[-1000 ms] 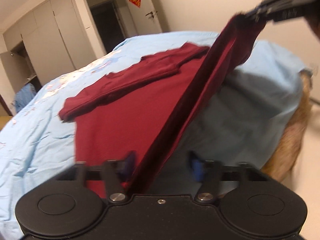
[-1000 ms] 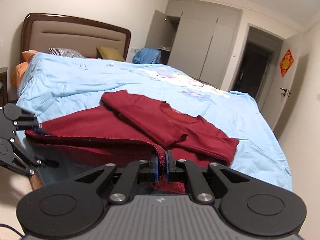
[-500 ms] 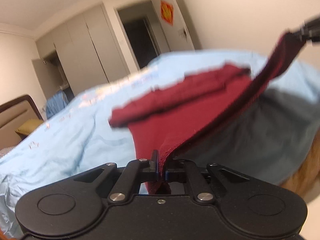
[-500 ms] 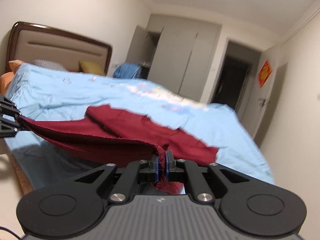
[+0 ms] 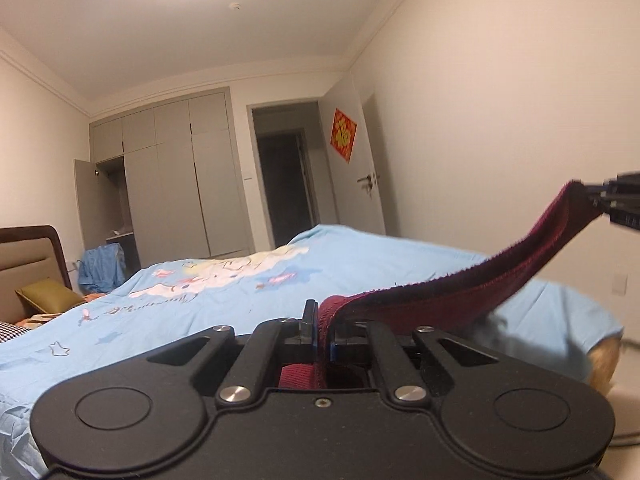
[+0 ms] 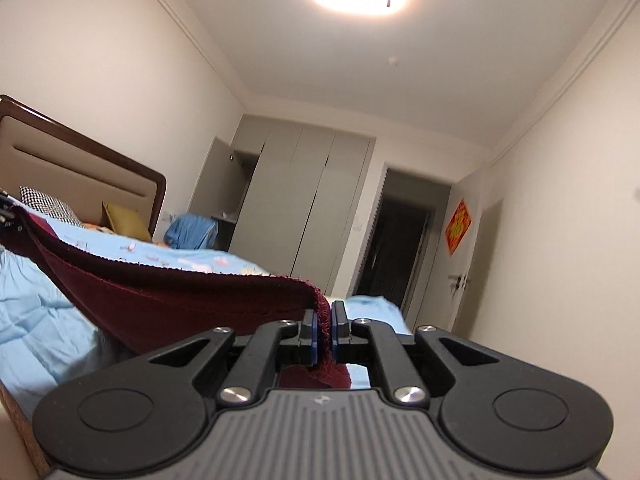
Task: Fold small clothes
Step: 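Lift the hem with both tools and carry it toward the collar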
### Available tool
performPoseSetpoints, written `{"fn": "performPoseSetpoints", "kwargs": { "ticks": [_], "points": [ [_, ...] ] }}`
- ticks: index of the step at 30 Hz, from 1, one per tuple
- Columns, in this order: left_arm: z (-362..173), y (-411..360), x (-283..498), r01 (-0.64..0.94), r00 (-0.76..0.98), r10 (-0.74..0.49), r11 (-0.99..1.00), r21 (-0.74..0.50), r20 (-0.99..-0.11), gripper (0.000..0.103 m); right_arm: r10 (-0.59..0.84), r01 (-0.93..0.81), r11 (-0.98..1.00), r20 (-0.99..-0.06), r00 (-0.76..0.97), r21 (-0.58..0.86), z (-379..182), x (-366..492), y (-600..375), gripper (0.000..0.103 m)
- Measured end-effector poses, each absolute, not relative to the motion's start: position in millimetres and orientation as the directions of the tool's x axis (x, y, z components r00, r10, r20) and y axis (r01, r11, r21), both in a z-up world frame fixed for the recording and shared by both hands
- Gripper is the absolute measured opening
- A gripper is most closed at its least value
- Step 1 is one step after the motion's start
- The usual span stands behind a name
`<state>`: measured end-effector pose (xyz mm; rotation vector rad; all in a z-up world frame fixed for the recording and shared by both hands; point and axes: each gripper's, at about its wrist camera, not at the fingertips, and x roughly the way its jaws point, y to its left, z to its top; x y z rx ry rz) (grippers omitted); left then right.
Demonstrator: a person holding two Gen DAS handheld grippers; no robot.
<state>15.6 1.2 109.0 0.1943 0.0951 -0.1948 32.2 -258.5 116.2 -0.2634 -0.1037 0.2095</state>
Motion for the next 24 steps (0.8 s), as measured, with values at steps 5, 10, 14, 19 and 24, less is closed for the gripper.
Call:
{"fn": "performPoseSetpoints", "kwargs": {
  "ticks": [5,10,14,19,24],
  "points": [
    [130.9,9.4,29.8,0.223,0.968,-0.207,0.969,0.110,-0.140,0.004,0.223,-0.193,0.939,0.078,0.972,-0.284,128.0,44.6,-257.5,0.007],
    [143.1,13.2,80.7,0.214,0.962,-0.184,0.967,0.138,-0.200,0.005,0.231,-0.208,0.927,0.037,0.972,-0.313,133.4,100.4,-255.5,0.007],
    [151.1,16.8,141.0,0.219,0.944,-0.172,0.965,0.146,-0.280,0.005,0.234,-0.232,0.919,-0.034,0.972,-0.319,139.9,168.1,-251.7,0.007],
    [144.9,20.7,225.3,0.210,0.920,-0.129,0.959,0.188,-0.370,0.005,0.236,-0.261,0.900,-0.114,0.965,-0.349,133.8,250.6,-234.4,0.007],
    [116.0,30.2,310.3,0.195,0.872,-0.094,0.967,0.165,-0.480,0.005,0.221,-0.284,0.896,-0.212,0.952,-0.341,109.9,319.8,-218.5,0.007]
  ]
}}
